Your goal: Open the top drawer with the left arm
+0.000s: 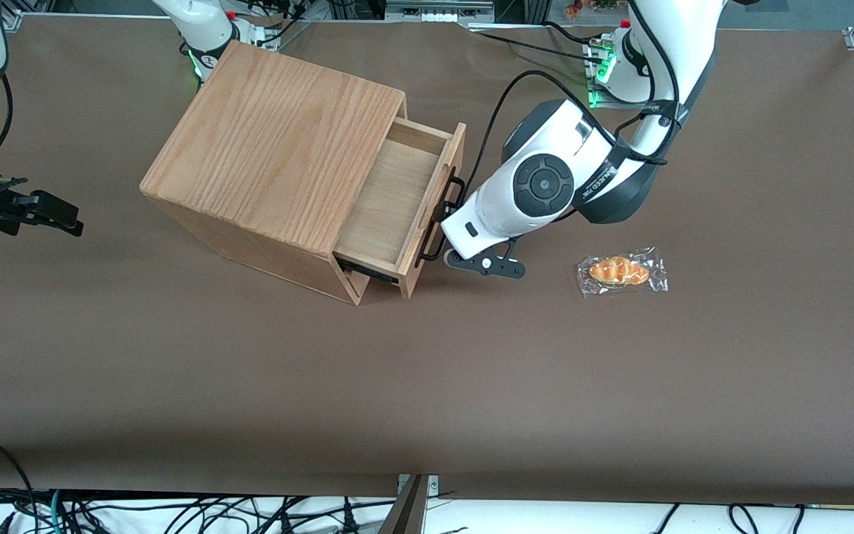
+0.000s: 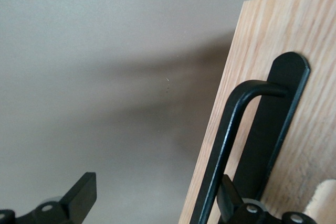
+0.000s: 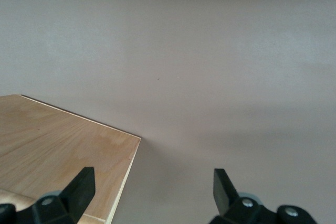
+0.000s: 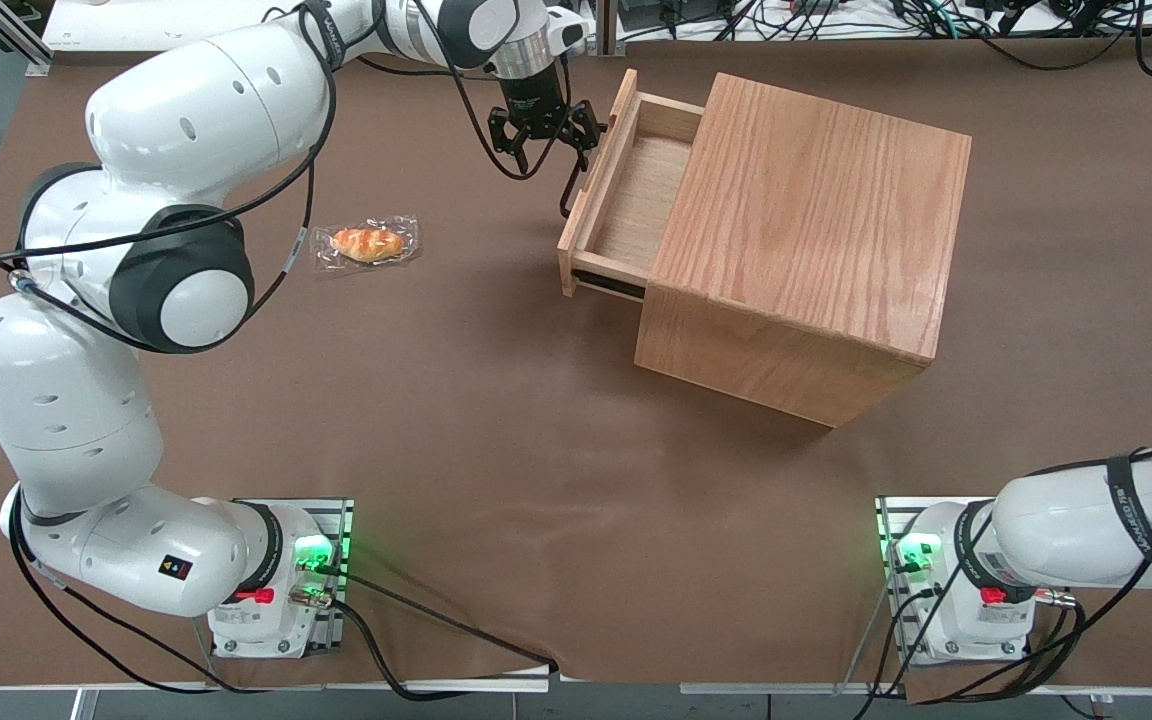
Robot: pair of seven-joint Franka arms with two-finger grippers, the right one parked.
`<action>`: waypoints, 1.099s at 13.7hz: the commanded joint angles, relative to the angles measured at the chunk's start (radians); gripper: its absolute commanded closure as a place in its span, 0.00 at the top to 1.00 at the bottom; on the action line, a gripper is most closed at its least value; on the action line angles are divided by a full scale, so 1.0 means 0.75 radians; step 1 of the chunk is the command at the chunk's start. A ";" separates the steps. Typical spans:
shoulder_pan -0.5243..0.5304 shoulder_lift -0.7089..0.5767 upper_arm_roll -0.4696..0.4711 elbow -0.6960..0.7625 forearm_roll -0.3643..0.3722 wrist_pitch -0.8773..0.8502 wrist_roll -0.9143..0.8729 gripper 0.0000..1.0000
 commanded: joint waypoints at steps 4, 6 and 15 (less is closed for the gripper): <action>0.011 -0.024 0.015 -0.104 -0.004 0.088 -0.008 1.00; 0.011 -0.030 0.017 -0.115 -0.004 0.099 0.003 1.00; 0.031 -0.067 0.017 -0.119 0.045 0.064 0.050 1.00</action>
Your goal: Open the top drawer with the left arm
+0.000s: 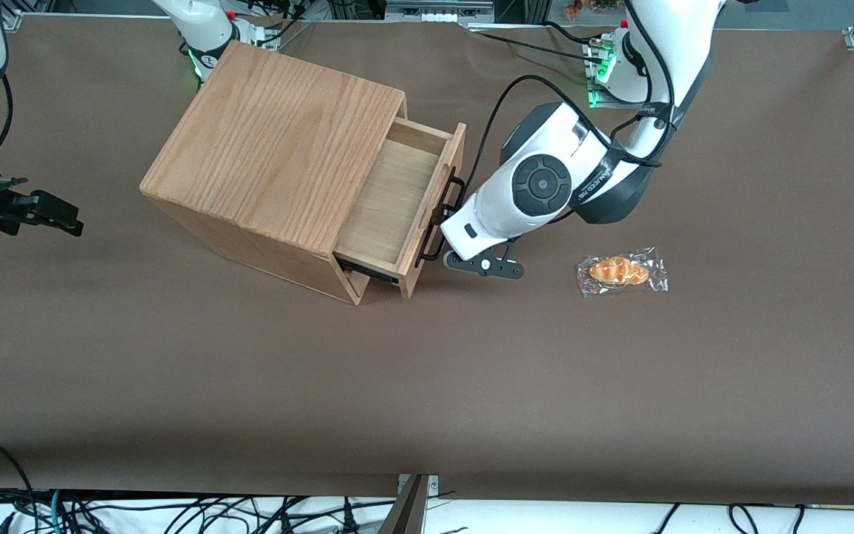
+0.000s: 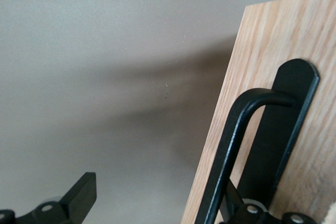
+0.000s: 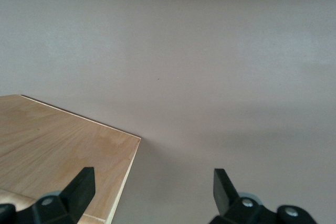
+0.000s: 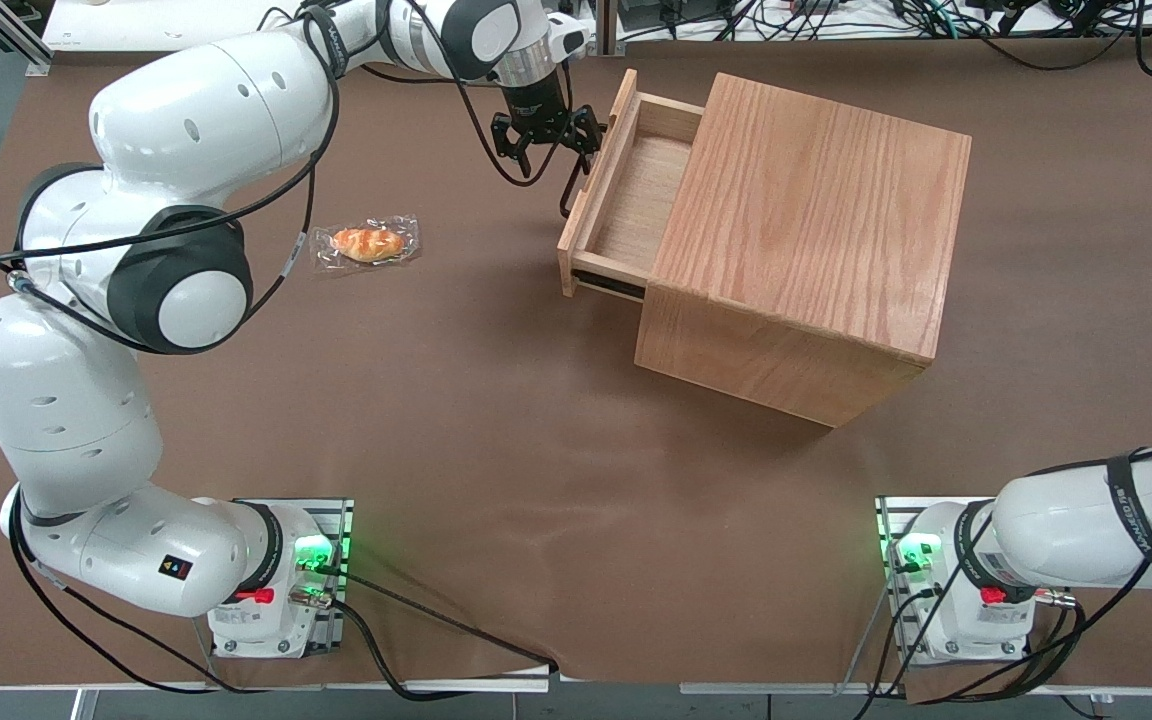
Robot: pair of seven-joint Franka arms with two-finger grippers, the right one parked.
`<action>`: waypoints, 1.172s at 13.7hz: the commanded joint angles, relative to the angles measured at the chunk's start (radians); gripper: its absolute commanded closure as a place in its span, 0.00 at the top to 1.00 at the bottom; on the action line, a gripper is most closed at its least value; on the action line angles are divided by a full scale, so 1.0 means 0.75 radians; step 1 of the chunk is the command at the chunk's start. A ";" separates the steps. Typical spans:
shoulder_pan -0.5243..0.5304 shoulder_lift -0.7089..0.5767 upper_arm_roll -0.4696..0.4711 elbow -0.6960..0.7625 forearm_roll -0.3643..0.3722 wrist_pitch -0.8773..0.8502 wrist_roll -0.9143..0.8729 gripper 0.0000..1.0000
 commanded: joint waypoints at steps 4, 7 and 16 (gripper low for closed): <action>0.045 -0.068 0.020 -0.067 0.045 -0.024 0.062 1.00; 0.047 -0.078 0.018 -0.067 0.086 -0.036 0.064 1.00; 0.068 -0.097 0.016 -0.067 0.092 -0.063 0.073 1.00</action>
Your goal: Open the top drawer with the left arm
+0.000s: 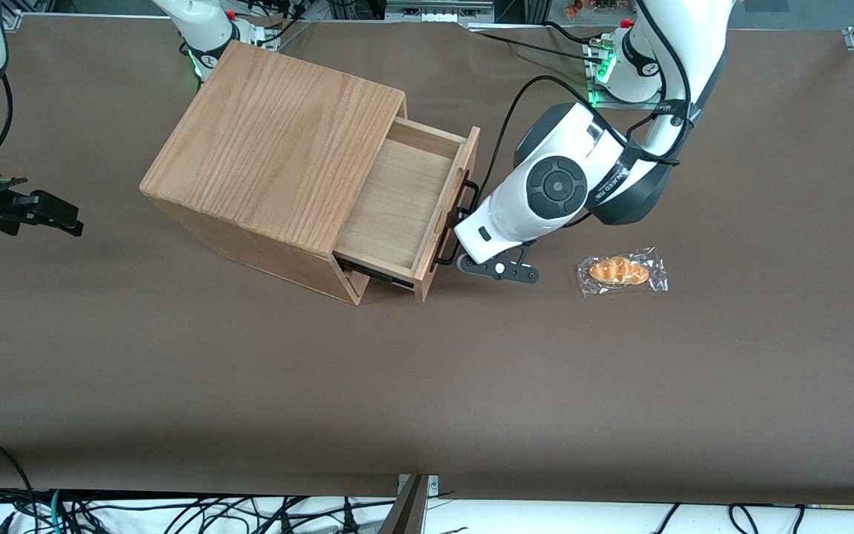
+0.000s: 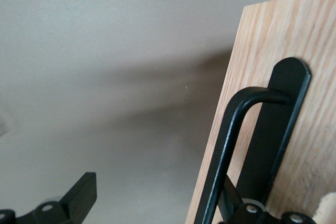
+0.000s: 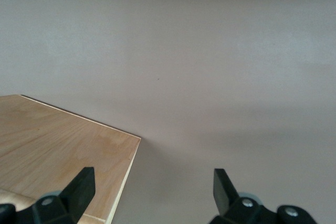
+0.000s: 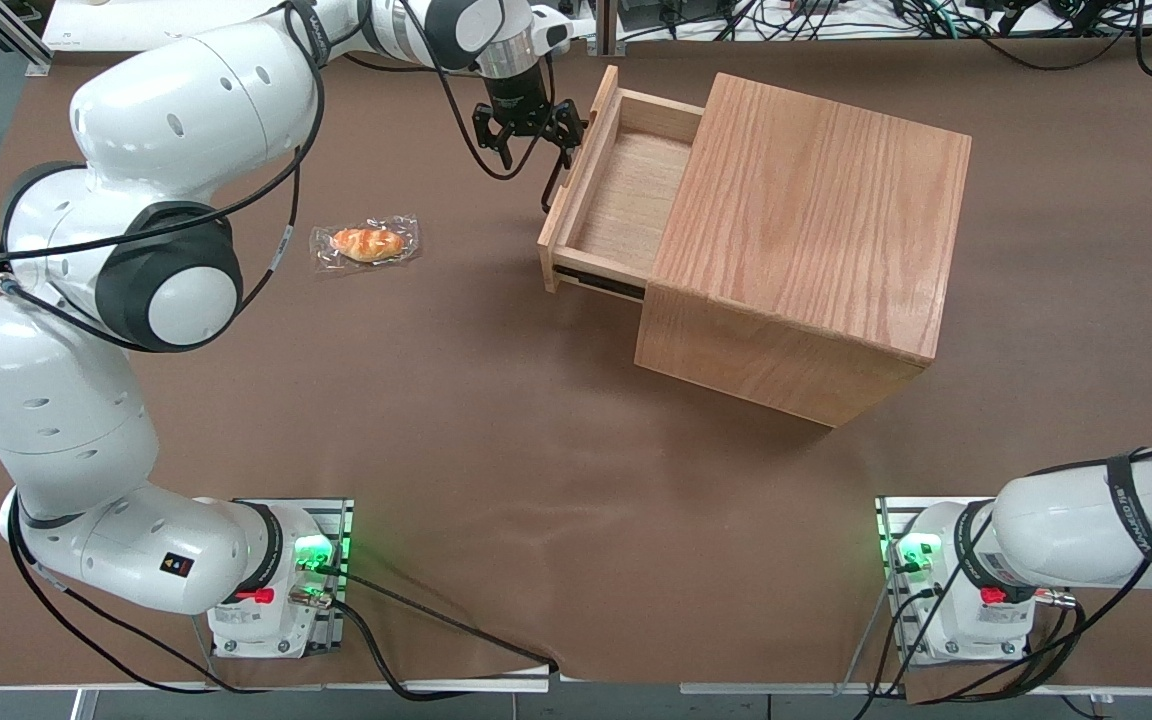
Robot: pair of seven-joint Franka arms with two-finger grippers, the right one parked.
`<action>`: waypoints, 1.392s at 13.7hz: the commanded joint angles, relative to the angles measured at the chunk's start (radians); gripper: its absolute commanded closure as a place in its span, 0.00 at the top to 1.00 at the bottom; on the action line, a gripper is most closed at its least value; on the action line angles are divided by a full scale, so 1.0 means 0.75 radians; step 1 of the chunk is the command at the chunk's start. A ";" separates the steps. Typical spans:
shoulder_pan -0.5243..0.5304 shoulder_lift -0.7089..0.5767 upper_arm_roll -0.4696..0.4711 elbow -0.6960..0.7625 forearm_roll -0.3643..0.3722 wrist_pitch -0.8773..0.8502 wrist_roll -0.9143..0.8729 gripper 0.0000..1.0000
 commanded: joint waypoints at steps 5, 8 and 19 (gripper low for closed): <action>0.020 -0.079 0.008 -0.054 0.034 -0.019 0.002 1.00; 0.022 -0.099 0.006 -0.048 0.027 -0.039 -0.016 1.00; 0.212 -0.273 0.055 -0.028 0.207 -0.191 -0.014 1.00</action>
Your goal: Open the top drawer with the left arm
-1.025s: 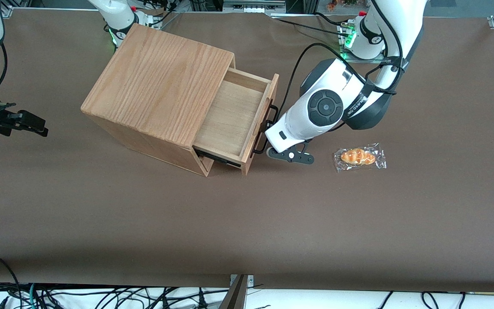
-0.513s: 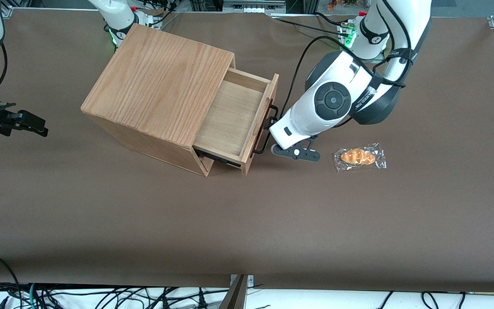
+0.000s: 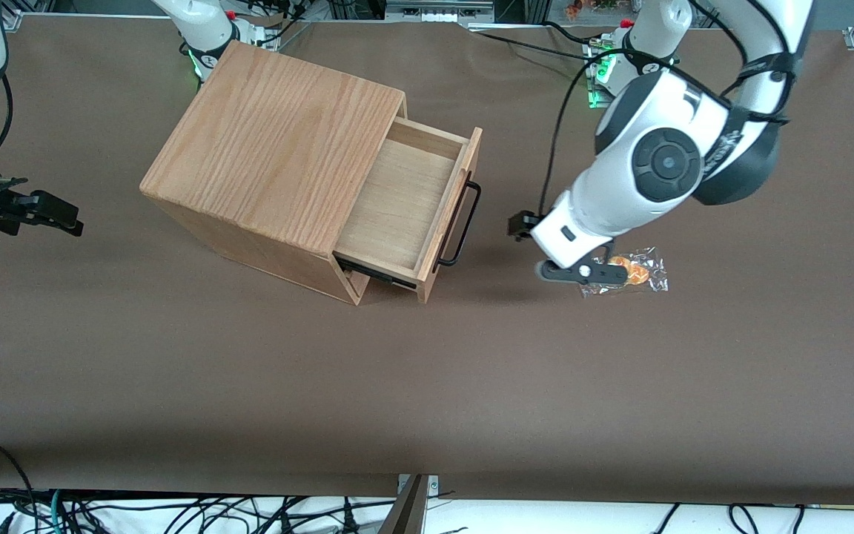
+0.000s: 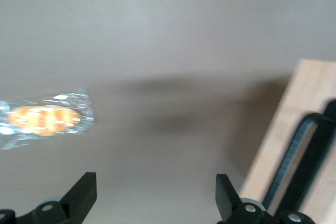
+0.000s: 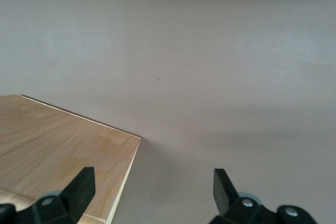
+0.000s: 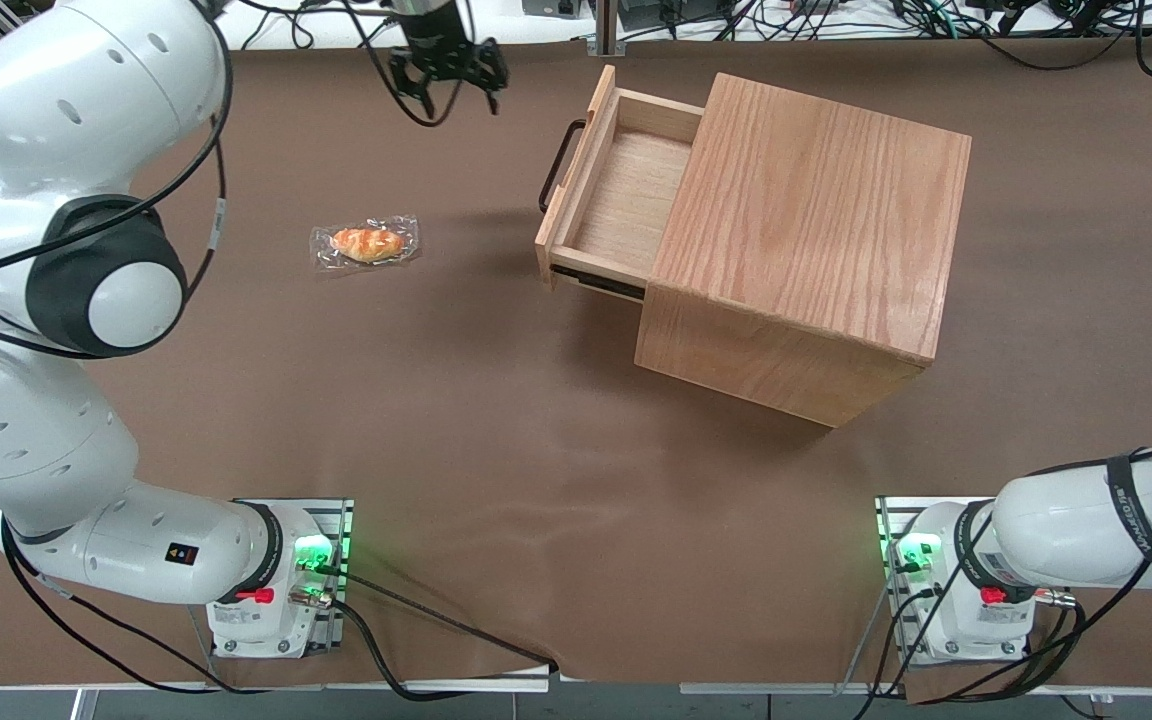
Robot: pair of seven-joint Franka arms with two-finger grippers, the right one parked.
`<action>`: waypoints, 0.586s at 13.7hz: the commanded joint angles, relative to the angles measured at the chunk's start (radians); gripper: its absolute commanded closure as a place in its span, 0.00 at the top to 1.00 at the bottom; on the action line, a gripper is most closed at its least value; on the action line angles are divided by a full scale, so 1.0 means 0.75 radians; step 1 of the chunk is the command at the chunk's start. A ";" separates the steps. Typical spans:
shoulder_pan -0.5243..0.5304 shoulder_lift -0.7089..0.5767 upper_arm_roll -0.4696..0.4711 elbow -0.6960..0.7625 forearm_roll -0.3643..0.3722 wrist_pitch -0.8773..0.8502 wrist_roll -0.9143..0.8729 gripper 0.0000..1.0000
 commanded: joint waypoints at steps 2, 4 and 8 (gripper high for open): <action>0.115 -0.102 0.001 -0.023 0.124 -0.031 0.009 1.00; 0.170 -0.102 0.003 -0.021 0.131 -0.031 0.016 1.00; 0.226 -0.102 0.005 0.000 0.131 -0.031 0.016 1.00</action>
